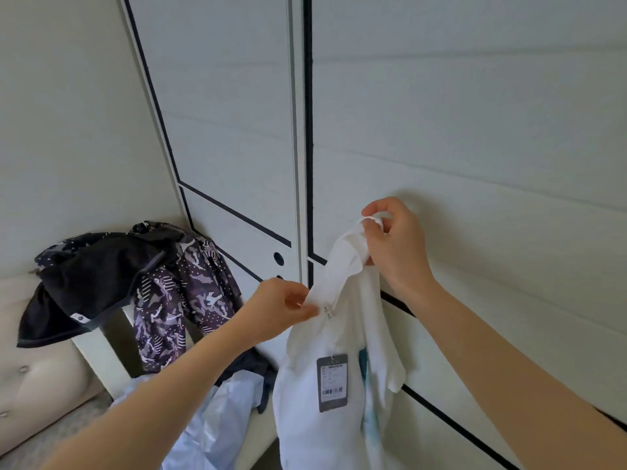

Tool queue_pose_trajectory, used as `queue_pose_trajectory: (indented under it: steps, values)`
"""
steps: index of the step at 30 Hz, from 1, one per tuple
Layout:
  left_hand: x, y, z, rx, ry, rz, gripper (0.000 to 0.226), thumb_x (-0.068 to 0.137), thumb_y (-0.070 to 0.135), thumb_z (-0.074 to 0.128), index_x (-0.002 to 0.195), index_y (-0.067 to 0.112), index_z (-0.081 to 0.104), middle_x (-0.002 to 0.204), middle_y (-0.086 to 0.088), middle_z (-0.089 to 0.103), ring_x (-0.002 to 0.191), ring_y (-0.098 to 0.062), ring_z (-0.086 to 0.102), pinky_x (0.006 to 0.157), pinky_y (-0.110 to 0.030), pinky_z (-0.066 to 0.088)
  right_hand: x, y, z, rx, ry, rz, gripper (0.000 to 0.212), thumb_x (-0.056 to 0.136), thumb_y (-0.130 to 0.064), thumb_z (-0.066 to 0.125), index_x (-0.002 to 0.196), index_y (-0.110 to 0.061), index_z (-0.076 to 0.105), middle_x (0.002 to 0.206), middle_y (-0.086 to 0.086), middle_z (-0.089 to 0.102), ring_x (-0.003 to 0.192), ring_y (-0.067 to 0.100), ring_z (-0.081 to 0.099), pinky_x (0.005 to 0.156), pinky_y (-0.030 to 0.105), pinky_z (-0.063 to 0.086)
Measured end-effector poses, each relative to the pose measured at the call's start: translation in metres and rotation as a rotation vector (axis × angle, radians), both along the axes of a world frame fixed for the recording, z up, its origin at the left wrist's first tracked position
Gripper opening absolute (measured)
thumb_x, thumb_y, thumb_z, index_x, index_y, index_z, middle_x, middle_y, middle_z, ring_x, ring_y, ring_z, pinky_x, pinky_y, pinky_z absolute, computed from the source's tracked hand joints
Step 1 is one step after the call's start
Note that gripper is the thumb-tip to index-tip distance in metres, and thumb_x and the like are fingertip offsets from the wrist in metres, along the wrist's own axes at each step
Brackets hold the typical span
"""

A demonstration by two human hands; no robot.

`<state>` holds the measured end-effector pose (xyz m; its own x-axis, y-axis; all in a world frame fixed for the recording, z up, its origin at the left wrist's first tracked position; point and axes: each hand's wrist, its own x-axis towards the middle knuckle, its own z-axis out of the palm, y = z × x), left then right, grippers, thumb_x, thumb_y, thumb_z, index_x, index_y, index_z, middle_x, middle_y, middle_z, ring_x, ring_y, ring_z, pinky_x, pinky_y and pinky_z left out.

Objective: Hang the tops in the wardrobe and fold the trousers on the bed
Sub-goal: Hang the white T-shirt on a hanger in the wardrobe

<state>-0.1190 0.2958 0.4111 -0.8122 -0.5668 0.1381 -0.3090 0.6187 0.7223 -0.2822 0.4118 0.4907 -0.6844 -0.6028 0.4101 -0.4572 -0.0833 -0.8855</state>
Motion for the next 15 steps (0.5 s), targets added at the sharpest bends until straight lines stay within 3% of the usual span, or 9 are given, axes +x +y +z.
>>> queue_pose_trajectory:
  steps: [2, 4, 7, 11, 15]
  values:
    - [-0.003, -0.004, -0.006, -0.025, -0.024, 0.003, 0.041, 0.087, 0.027, 0.074, 0.057, 0.008, 0.053, 0.051, 0.006, 0.043, 0.050, -0.008, 0.034, 0.055, -0.023, 0.033, -0.005, 0.008, -0.002, 0.020, 0.000, -0.024, 0.025, 0.091, -0.004, 0.050, 0.086, -0.028, 0.057, 0.088, 0.014, 0.064, 0.076, 0.032, 0.066, 0.057, 0.048, 0.059]
    - [-0.005, -0.009, -0.001, 0.029, 0.050, 0.017, 0.036, 0.089, 0.026, 0.072, 0.063, 0.004, 0.061, 0.053, 0.001, 0.049, 0.050, -0.010, 0.039, 0.056, -0.023, 0.036, -0.010, 0.018, -0.006, 0.042, -0.008, -0.049, 0.025, 0.090, -0.004, 0.050, 0.086, -0.028, 0.057, 0.085, 0.016, 0.063, 0.073, 0.032, 0.065, 0.056, 0.048, 0.059]
    - [-0.013, -0.012, 0.017, 0.204, 0.254, 0.045, 0.025, 0.092, 0.019, 0.068, 0.068, 0.022, 0.074, 0.060, 0.002, 0.067, 0.054, -0.006, 0.059, 0.058, -0.020, 0.050, -0.020, 0.036, -0.016, 0.115, 0.014, -0.104, 0.023, 0.089, -0.004, 0.051, 0.088, -0.027, 0.058, 0.080, 0.018, 0.061, 0.071, 0.032, 0.063, 0.057, 0.048, 0.058]
    - [-0.035, -0.001, 0.038, 0.254, 0.349, 0.017, 0.030, 0.094, 0.027, 0.062, 0.066, 0.021, 0.070, 0.053, 0.012, 0.054, 0.045, -0.003, 0.044, 0.045, -0.013, 0.035, -0.029, 0.061, -0.029, 0.216, -0.032, -0.154, 0.025, 0.089, -0.006, 0.052, 0.083, -0.030, 0.057, 0.083, 0.017, 0.063, 0.066, 0.024, 0.064, 0.050, 0.045, 0.059]
    - [-0.065, 0.020, 0.048, 0.279, 0.305, -0.083, 0.030, 0.093, 0.032, 0.061, 0.070, 0.015, 0.067, 0.061, 0.002, 0.051, 0.055, -0.011, 0.042, 0.050, -0.018, 0.034, -0.036, 0.088, -0.038, 0.356, -0.057, -0.163, 0.016, 0.089, -0.011, 0.053, 0.085, -0.025, 0.060, 0.078, 0.014, 0.067, 0.064, 0.023, 0.067, 0.057, 0.044, 0.060]
